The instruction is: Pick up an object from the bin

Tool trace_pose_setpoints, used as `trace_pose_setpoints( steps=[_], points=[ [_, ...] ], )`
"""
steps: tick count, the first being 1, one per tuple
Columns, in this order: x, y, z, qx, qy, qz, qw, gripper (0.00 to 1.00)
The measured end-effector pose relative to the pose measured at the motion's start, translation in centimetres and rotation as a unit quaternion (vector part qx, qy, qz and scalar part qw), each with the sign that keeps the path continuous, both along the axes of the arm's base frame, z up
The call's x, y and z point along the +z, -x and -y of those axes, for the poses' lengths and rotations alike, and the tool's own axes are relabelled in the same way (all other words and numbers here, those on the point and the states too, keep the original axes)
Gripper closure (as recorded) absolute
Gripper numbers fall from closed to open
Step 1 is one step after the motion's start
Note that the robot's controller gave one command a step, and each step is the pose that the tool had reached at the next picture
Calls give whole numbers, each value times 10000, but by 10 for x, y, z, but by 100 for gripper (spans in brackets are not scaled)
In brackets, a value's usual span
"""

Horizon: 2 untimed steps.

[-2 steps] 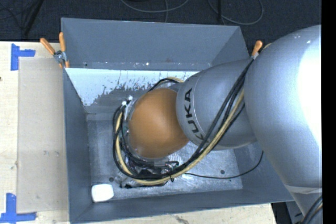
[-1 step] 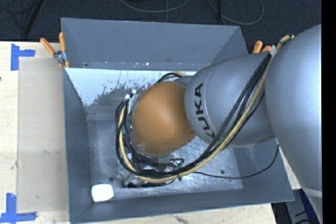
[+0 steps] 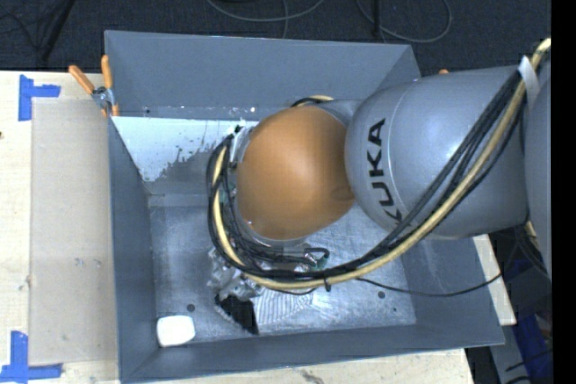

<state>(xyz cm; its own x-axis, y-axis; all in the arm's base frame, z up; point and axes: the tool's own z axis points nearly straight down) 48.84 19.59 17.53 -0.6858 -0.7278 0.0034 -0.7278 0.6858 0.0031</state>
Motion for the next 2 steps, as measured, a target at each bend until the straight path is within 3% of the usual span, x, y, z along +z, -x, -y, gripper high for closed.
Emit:
trace_pose_setpoints(
  steps=[1,2],
  points=[
    [41,-1,3,3,-10,37,10000,100],
    [206,-23,39,2122,-14,52,9772,100]
  ],
)
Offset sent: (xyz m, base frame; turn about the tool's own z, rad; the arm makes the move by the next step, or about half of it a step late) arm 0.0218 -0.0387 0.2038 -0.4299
